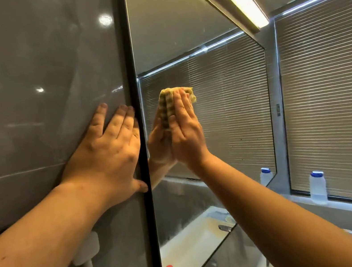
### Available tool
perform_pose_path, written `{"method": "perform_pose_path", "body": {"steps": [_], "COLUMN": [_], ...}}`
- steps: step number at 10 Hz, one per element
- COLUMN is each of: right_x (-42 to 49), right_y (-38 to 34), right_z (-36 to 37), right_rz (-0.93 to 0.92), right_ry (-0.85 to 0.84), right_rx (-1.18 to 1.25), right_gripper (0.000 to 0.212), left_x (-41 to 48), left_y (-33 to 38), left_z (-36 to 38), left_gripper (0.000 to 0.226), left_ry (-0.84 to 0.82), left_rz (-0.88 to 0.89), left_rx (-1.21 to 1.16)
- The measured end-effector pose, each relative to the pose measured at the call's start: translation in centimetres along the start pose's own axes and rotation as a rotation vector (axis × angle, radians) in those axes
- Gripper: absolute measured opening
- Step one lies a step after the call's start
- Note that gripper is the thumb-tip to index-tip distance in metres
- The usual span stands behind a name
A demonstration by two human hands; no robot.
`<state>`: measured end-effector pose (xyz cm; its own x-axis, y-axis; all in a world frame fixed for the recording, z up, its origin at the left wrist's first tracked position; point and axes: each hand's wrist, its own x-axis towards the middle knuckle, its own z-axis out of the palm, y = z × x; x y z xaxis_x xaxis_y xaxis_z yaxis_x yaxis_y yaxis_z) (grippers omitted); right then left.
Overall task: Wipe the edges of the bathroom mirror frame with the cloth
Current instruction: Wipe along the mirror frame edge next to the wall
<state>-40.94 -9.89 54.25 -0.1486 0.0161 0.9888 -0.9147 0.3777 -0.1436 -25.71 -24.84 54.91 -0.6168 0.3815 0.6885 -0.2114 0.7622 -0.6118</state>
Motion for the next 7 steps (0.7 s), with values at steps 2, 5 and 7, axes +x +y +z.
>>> {"method": "perform_pose_path", "body": {"steps": [2, 5, 7], "right_x": [0.3, 4.7, 5.0], "right_y": [0.9, 8.2, 13.5], "right_z": [-0.7, -4.3, -5.2], "right_rz": [0.000, 0.312, 0.527], "right_ry": [-0.076, 0.005, 0.068], "right_rx": [-0.057, -0.052, -0.110], "right_gripper": [0.054, 0.066, 0.056], "left_x": [3.8, 9.6, 21.5], "left_y": [-3.8, -8.2, 14.3], "left_z": [-2.1, -1.4, 11.5], "left_gripper": [0.077, 0.149, 0.058], "left_ry": [0.230, 0.066, 0.140], "left_rz": [0.080, -0.073, -0.278], "left_rx": [-0.110, 0.102, -2.091]}}
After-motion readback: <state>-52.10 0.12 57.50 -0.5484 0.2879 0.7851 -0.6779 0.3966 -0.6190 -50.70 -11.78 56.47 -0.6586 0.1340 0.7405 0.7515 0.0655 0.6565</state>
